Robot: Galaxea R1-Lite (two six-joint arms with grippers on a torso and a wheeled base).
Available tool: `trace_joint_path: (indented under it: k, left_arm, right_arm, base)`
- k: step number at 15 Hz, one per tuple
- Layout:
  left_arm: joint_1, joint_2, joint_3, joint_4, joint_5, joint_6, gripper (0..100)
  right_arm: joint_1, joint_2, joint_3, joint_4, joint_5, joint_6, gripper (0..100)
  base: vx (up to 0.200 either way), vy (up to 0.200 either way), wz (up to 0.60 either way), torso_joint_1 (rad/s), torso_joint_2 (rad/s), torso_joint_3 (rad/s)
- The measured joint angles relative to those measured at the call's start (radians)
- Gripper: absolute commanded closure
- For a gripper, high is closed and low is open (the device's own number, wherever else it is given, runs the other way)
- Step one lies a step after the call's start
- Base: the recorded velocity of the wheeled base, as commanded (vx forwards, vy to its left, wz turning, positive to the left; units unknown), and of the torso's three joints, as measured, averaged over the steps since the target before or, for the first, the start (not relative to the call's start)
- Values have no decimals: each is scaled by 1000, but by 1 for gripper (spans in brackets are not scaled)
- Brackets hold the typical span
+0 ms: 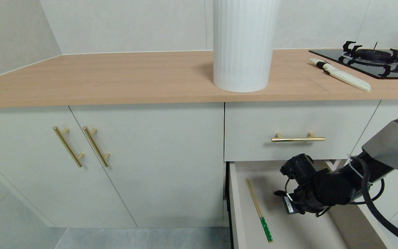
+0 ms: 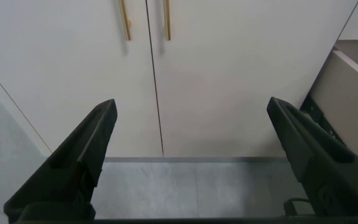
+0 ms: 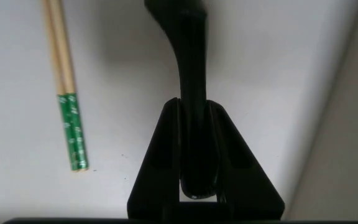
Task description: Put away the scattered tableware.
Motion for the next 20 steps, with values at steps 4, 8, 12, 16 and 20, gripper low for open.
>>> trace_joint_path:
  k: [4, 8, 12, 16, 20]
  left_arm:
    - [0, 0, 0, 0, 0, 0, 0]
    - [0, 0, 0, 0, 0, 0, 0]
    - [0, 0, 0, 0, 0, 0, 0]
    - [0, 0, 0, 0, 0, 0, 0]
    - [0, 0, 0, 0, 0, 0, 0]
  right_arm:
    - [16, 64, 3, -34, -41, 0, 100]
    - [18, 91, 5, -39, -43, 0, 100]
    - [18, 94, 5, -39, -43, 0, 0]
    - [18, 94, 6, -37, -43, 0, 0]
    - [18, 80, 9, -33, -43, 0, 0]
  base:
    - [0, 0, 0, 0, 0, 0]
    - [0, 0, 0, 0, 0, 0]
    - [0, 0, 0, 0, 0, 0]
    - [0, 0, 0, 0, 0, 0]
    - [0, 0, 0, 0, 0, 0]
